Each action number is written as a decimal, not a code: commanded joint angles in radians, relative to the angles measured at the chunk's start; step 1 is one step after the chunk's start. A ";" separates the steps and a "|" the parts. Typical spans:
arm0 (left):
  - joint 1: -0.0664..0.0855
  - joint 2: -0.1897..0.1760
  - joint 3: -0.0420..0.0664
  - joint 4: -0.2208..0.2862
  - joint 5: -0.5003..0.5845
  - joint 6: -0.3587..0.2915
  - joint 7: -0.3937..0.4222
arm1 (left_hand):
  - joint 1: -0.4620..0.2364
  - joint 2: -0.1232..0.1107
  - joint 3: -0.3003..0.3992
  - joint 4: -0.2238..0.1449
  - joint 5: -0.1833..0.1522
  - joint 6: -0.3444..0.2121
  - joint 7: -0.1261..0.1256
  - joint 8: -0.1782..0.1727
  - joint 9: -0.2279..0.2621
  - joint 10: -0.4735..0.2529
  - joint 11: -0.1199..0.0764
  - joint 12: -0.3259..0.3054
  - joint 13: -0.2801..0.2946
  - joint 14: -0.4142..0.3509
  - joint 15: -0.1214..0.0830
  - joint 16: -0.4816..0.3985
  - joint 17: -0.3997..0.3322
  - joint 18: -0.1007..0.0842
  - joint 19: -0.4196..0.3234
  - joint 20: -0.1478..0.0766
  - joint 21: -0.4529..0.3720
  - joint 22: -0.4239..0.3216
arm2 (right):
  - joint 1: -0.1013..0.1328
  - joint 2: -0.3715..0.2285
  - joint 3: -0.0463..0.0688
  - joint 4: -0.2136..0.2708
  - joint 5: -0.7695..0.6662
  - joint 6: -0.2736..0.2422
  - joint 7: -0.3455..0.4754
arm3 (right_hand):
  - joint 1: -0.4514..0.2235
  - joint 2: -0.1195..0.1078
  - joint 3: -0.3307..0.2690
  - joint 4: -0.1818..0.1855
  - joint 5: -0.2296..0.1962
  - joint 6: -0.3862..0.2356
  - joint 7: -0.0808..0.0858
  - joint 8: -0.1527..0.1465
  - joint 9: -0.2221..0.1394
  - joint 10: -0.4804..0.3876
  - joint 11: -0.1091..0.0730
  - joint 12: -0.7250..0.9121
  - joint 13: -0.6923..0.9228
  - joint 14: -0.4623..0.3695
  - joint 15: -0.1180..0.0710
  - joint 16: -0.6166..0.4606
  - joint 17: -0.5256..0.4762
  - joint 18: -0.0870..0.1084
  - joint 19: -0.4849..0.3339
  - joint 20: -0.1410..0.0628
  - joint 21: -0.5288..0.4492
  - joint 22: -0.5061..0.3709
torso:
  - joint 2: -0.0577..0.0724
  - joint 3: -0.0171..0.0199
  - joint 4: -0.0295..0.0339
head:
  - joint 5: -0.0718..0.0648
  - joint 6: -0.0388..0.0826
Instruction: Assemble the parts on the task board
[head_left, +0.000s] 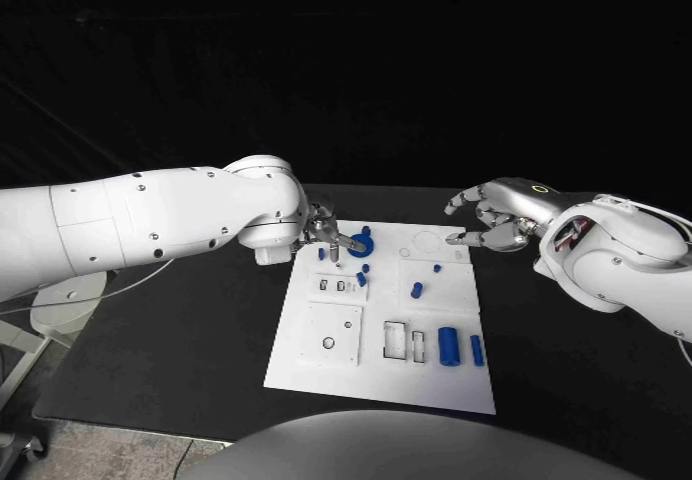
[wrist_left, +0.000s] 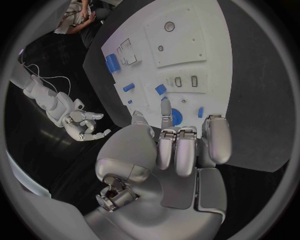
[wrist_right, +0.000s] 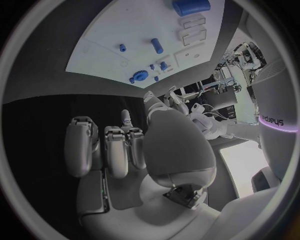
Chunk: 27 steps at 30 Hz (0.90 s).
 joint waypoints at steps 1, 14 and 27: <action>0.002 0.027 -0.004 -0.020 -0.031 0.085 -0.093 | 0.006 0.007 0.009 0.001 0.007 0.000 -0.005 0.009 0.011 0.107 -0.008 -0.004 0.260 0.103 -0.009 0.002 0.263 -0.020 0.004 -0.007 0.008 0.006 | -0.003 0.002 0.000 -0.002 0.003 0.037 -0.013 | -0.011 0.008 -0.008 0.003 -0.002 0.012 0.002 0.004 -0.005 0.105 0.004 0.004 0.263 0.104 0.006 0.003 0.263 -0.004 -0.001 0.008 -0.005 0.188 | 0.000 0.0002 0.0018 | 0.002 0.000; -0.020 0.094 -0.017 -0.057 -0.034 0.074 -0.099 | 0.042 0.005 0.042 -0.014 0.053 -0.018 -0.011 0.011 0.076 0.107 -0.014 -0.004 0.260 0.103 -0.016 0.002 0.263 -0.019 0.002 -0.014 0.009 0.013 | -0.011 0.003 -0.001 -0.010 0.020 0.040 -0.003 | -0.043 0.010 -0.027 0.020 -0.028 0.016 0.003 0.000 -0.017 0.105 0.005 0.004 0.263 0.104 0.007 0.003 0.263 -0.004 -0.002 0.008 -0.007 0.187 | 0.005 0.0038 -0.0024 | 0.008 0.000; -0.038 0.129 -0.017 -0.094 -0.035 0.046 -0.098 | 0.073 -0.012 0.075 -0.010 0.128 -0.014 -0.027 0.047 0.184 0.107 -0.029 -0.004 0.260 0.103 -0.029 0.002 0.263 -0.025 0.025 -0.025 0.019 0.043 | -0.022 0.004 -0.001 -0.018 0.028 0.039 0.011 | -0.045 0.012 -0.028 0.021 -0.026 0.016 0.003 0.000 -0.018 0.105 0.005 0.004 0.263 0.104 0.007 0.003 0.263 -0.003 -0.004 0.008 -0.011 0.186 | 0.004 0.0045 0.0015 | 0.015 0.000</action>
